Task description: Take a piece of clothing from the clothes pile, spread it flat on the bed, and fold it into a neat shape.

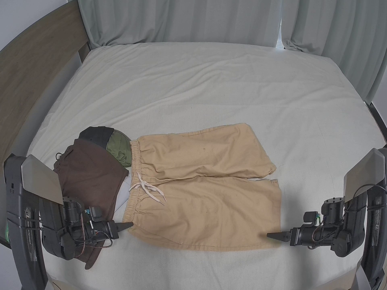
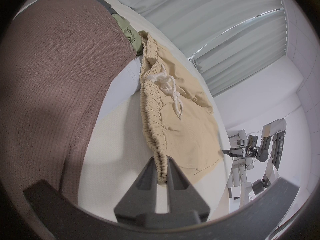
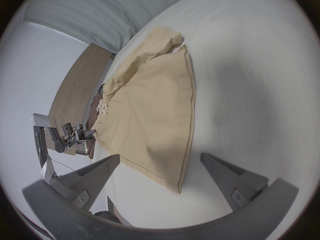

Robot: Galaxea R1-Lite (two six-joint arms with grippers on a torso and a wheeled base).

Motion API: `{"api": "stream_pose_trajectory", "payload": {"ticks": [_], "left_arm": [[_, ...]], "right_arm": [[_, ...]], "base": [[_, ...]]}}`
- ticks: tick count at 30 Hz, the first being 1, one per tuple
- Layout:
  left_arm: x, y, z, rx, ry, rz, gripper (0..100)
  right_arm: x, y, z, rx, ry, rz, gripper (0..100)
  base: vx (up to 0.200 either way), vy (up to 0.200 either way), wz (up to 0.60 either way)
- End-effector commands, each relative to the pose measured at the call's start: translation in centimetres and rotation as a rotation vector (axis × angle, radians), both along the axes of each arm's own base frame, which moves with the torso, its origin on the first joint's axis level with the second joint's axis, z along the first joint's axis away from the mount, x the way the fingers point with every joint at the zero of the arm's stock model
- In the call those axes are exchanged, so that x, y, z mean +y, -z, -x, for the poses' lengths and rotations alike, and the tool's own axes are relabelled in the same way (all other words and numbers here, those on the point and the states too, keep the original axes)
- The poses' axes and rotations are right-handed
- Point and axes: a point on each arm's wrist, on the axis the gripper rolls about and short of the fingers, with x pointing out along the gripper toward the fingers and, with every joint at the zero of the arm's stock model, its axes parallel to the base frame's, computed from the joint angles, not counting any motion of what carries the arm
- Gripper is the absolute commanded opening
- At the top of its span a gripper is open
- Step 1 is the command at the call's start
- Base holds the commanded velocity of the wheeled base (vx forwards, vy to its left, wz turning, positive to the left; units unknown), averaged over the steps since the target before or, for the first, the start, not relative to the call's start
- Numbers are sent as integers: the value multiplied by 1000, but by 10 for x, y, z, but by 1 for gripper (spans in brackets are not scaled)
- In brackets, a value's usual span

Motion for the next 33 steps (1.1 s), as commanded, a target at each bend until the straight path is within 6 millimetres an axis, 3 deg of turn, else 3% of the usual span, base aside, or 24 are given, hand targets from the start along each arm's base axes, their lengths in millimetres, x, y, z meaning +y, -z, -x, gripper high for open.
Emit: {"api": "stream_pose_trajectory", "payload": {"ticks": [1,13,14,33], "left_arm": [[-1,1,1,3,2,0,0],[-1,0,1,1,3,-1,0],[-1,0,1,1,4,0,0],[-1,-2,1,-4,12,5,0]], "right_arm": [[3,3,-1,5,-11,1,100],[13,9,0,20,-54,3,100],[13,9,0,22,-56,3,0],[9,9,5,44,-43,6,0]], "base": [[0,0,0],[0,0,0],[0,0,0],[0,0,0]]}}
